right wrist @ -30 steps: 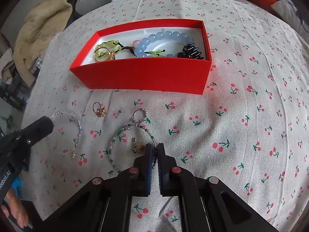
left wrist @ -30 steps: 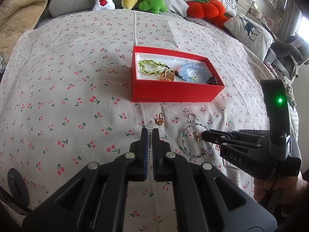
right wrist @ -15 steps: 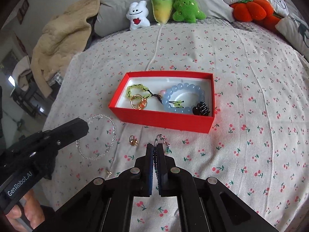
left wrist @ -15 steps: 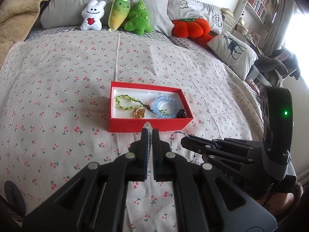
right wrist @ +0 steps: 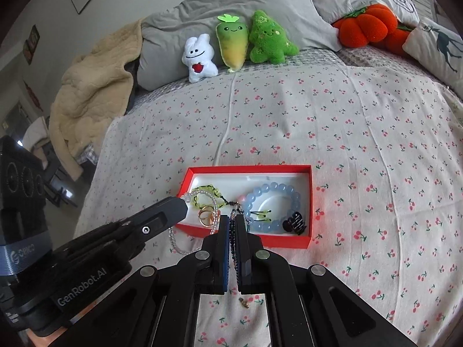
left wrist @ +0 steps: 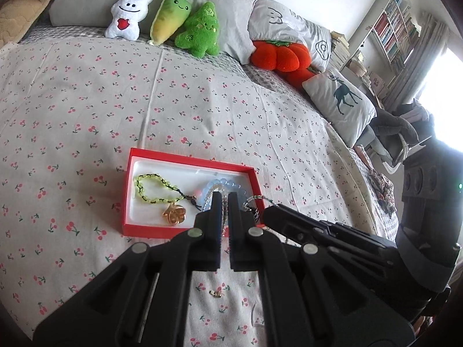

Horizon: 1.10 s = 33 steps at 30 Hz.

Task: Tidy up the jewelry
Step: 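Carry both bangles into the red box and open both tools, then withdraw both tools from the box over the remaining small jewelry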

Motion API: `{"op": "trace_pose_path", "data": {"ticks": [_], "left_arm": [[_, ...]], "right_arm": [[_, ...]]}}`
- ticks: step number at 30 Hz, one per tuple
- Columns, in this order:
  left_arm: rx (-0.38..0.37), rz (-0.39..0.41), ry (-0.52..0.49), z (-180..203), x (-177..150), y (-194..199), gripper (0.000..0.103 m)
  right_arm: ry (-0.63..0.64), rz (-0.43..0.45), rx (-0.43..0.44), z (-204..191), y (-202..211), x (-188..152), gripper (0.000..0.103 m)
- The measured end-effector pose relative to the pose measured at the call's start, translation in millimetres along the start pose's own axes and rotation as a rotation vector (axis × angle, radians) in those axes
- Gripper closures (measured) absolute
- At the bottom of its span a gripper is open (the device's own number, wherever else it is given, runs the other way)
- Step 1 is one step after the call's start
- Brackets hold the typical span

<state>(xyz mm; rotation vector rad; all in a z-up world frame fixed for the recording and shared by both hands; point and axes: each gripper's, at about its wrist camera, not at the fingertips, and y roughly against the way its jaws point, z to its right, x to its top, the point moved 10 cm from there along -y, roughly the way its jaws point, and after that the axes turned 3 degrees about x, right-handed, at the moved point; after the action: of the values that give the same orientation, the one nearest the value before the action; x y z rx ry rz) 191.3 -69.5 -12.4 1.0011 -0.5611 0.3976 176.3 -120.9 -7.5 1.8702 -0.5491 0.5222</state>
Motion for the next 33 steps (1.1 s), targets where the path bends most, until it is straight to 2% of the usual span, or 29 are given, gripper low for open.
{"op": "trace_pose_path", "data": {"ticks": [2,11,19,25,27,29,31,32,33], "left_arm": [[0.003,-0.008,0.018,-9,3,-11,0.098],[0.108,-0.03,0.077,-58,7,-40,0.099],[0.176,-0.034,0.052,-72,5,-45,0.099],[0.197,-0.018,0.009,-66,7,-36,0.098],[0.205,-0.017,-0.003,-64,8,-31,0.094],[0.217,-0.015,-0.016,-61,7,-25,0.08],[0.228,-0.016,-0.027,-58,5,-19,0.07],[0.233,-0.019,-0.033,-56,3,-16,0.064],[0.24,-0.022,-0.04,-55,1,-13,0.06]], "right_arm": [[-0.006,0.001,0.006,3,-5,5,0.1],[0.019,-0.047,0.039,2,-41,13,0.1],[0.021,-0.075,-0.061,28,-65,13,0.1],[0.04,-0.054,-0.144,51,-62,19,0.098],[0.032,-0.052,-0.151,54,-59,20,0.093],[0.024,-0.057,-0.15,56,-54,21,0.092],[0.027,-0.059,-0.157,55,-50,21,0.087],[0.031,-0.057,-0.156,53,-47,20,0.083],[0.035,-0.054,-0.155,51,-44,20,0.074]]}}
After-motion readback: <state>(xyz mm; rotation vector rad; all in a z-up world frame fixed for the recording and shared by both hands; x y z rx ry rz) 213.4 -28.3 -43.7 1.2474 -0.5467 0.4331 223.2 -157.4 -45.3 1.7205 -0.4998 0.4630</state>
